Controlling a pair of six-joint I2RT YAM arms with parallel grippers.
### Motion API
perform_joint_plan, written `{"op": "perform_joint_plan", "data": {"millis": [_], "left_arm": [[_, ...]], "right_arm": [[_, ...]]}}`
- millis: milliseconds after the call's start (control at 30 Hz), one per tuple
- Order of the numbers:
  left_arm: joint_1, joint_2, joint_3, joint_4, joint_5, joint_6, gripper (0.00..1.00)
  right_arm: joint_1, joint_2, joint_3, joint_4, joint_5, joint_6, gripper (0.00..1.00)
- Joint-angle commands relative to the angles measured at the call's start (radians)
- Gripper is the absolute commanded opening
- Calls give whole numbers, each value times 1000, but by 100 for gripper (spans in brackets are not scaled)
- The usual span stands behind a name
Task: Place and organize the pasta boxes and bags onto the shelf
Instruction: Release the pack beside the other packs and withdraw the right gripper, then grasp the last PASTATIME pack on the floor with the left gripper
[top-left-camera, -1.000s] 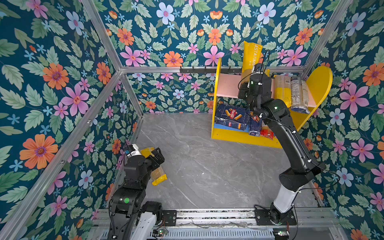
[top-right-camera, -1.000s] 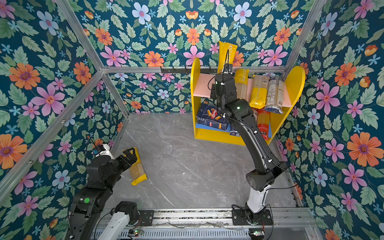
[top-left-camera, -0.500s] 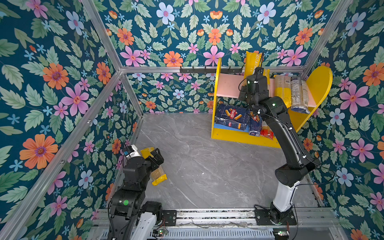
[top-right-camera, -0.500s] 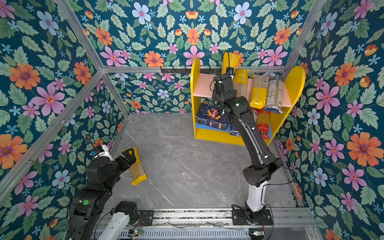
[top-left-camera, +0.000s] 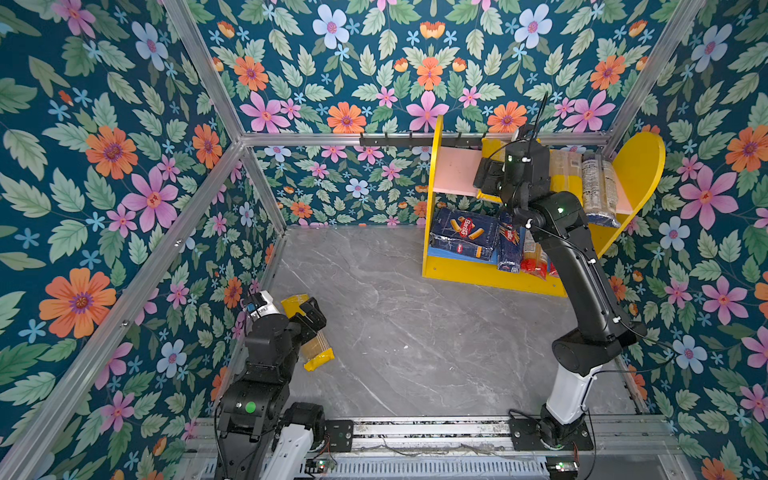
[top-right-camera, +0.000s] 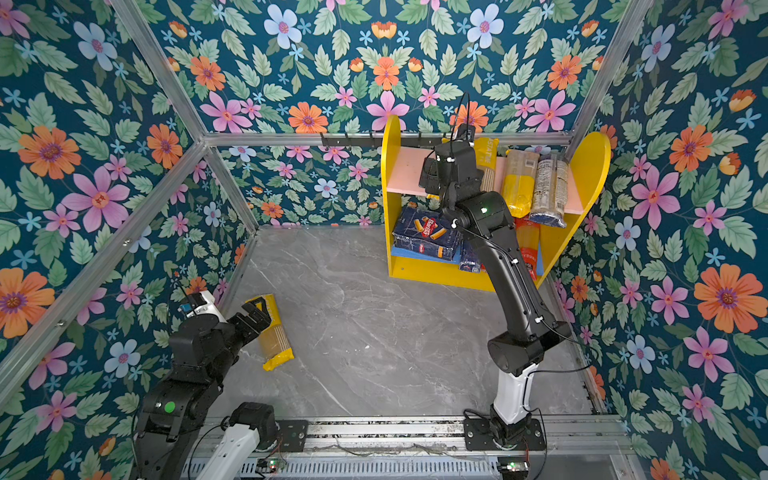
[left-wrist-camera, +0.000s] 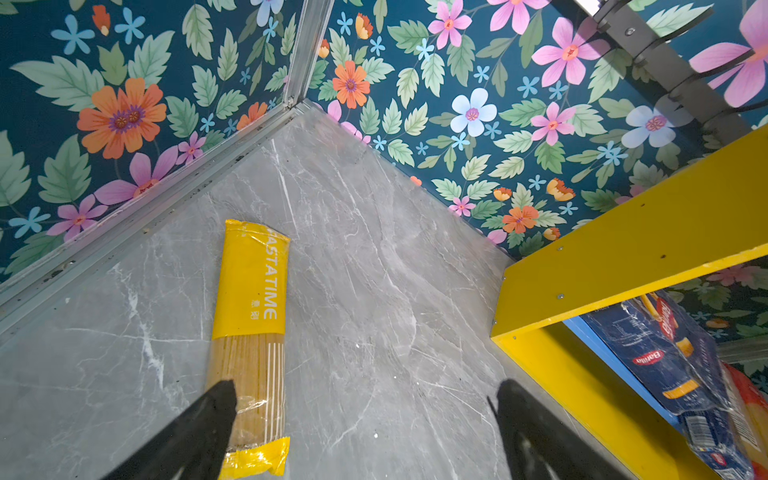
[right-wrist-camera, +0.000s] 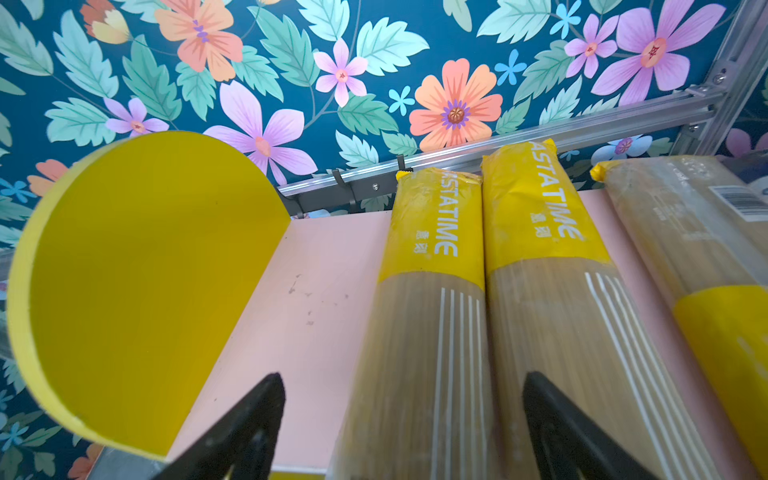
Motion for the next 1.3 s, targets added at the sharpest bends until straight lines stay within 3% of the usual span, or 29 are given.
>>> {"op": "perform_joint_plan", "data": {"millis": [0,300,533,667,933,1267], "left_arm": [[0,-8,-4,-59,-54,-7,100],[-1,-35,-57,-108,-104,-124,100],[-1,-26,-173,-64,-37,-245,100],[-1,-28,-251,-42,-79,-299,100],[-1,18,-318,-15,-159,-334,100],[-1,112,-387,15,-229,-385,100]], "right_arm": [[17,-54,-45,38,-37,-14,94],[218,-351,-408,127,21,-87,99],[338,-615,-796,157,28,-16,99],[367,-722,-955,134,0,50,99],[434,-799,-1174,68,-37,152,99],[438,-860,-1425,187,-167,261,99]]}}
